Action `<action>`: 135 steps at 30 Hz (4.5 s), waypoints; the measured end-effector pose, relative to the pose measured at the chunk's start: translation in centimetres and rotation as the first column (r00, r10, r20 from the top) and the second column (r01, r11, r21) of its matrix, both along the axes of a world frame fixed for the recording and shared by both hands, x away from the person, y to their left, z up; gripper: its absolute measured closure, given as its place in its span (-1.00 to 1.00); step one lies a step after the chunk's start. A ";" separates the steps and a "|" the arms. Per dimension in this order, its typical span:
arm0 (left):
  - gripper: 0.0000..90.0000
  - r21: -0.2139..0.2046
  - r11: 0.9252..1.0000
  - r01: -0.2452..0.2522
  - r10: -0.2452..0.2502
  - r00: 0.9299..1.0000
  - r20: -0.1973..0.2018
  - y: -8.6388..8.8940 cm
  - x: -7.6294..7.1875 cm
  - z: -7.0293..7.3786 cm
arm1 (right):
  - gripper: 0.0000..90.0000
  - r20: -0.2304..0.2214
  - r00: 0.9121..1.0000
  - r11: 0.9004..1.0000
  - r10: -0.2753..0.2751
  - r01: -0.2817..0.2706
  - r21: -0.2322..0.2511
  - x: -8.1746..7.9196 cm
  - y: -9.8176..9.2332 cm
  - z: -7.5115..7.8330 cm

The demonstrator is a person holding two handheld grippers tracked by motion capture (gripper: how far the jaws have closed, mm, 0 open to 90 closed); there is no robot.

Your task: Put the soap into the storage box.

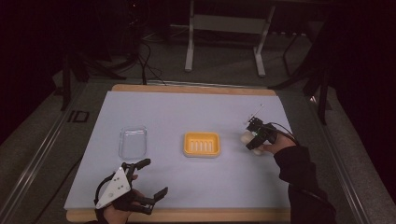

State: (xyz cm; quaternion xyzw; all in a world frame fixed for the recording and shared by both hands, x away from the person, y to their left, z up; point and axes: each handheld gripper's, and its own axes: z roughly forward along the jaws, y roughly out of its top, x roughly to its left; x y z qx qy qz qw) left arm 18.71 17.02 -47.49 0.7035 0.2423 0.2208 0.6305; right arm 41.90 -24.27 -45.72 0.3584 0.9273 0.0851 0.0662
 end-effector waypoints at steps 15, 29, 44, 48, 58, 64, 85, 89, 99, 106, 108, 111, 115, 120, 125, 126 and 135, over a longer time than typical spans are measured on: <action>-0.97 -0.004 1.000 0.005 -0.005 1.000 -0.002 0.0 0.0 0.0 | 0.11 0.000 0.965 0.964 0.261 -0.261 0.052 0.2 -1.2 1.9; -0.97 0.003 1.000 0.012 -0.012 1.000 -0.003 -0.2 0.1 -0.1 | 0.11 -0.081 0.870 0.874 0.486 -0.485 0.028 -0.7 -1.5 1.1; -0.97 0.005 1.000 0.016 -0.016 1.000 -0.003 -0.2 0.0 -0.1 | 0.11 -0.044 0.796 0.796 0.604 -0.599 0.084 -1.8 0.0 2.2; -0.97 0.006 1.000 0.015 -0.015 1.000 -0.004 -0.2 0.0 -0.1 | 0.11 -0.040 0.786 0.786 0.617 -0.613 0.081 -1.9 0.6 2.4; -0.97 0.006 1.000 0.014 -0.014 1.000 -0.002 -0.2 0.0 0.0 | 0.11 0.003 0.745 0.742 0.667 -0.664 0.096 -2.0 2.7 4.0; -0.97 0.008 1.000 0.015 -0.015 1.000 -0.004 -0.1 0.0 0.0 | 0.11 0.008 0.730 0.727 0.684 -0.682 0.085 -1.9 4.0 4.8; -0.97 0.007 1.000 0.020 -0.020 1.000 -0.005 -0.2 0.0 0.0 | 0.11 0.060 0.705 0.700 0.707 -0.709 0.086 -0.9 7.8 7.3; -0.97 0.007 1.000 0.019 -0.019 1.000 -0.004 -0.2 0.0 0.0 | 0.11 0.071 0.701 0.695 0.709 -0.712 0.098 -0.7 8.4 7.7; -0.97 0.001 1.000 0.020 -0.020 1.000 -0.004 -0.1 0.0 0.0 | 0.11 0.079 0.680 0.673 0.729 -0.733 0.094 -0.5 10.5 7.8; -0.97 0.000 1.000 0.023 -0.023 1.000 -0.004 -0.1 0.0 0.0 | 0.11 0.141 0.664 0.653 0.735 -0.748 0.121 -0.5 11.6 8.2; -0.97 -0.003 1.000 0.025 -0.025 1.000 -0.001 -0.1 -0.1 0.1 | 0.11 0.140 0.663 0.652 0.735 -0.748 0.122 -0.4 11.8 7.9; -0.97 -0.003 1.000 0.026 -0.026 1.000 -0.001 -0.1 -0.1 0.1 | 0.11 0.147 0.662 0.652 0.735 -0.750 0.115 -0.3 12.0 7.4; -0.97 0.001 1.000 0.027 -0.027 1.000 -0.002 -0.1 0.0 0.1 | 0.11 0.170 0.662 0.646 0.730 -0.749 0.146 -0.1 12.1 6.7; -0.97 -0.001 1.000 0.028 -0.028 1.000 -0.002 -0.1 0.0 0.1 | 0.11 0.197 0.672 0.648 0.714 -0.741 0.177 0.1 12.2 5.3; -0.97 0.000 1.000 0.031 -0.031 1.000 -0.004 -0.2 0.0 0.1 | 0.11 0.198 0.670 0.644 0.715 -0.742 0.185 0.1 12.3 4.0; -0.97 0.002 0.999 0.034 -0.034 0.999 -0.006 -0.2 0.0 0.1 | 0.11 0.199 0.672 0.646 0.713 -0.740 0.186 0.1 12.4 3.8; -0.97 -0.009 0.999 0.033 -0.034 0.999 -0.009 -0.1 0.1 0.1 | 0.11 0.200 0.693 0.658 0.693 -0.721 0.217 0.9 12.4 1.3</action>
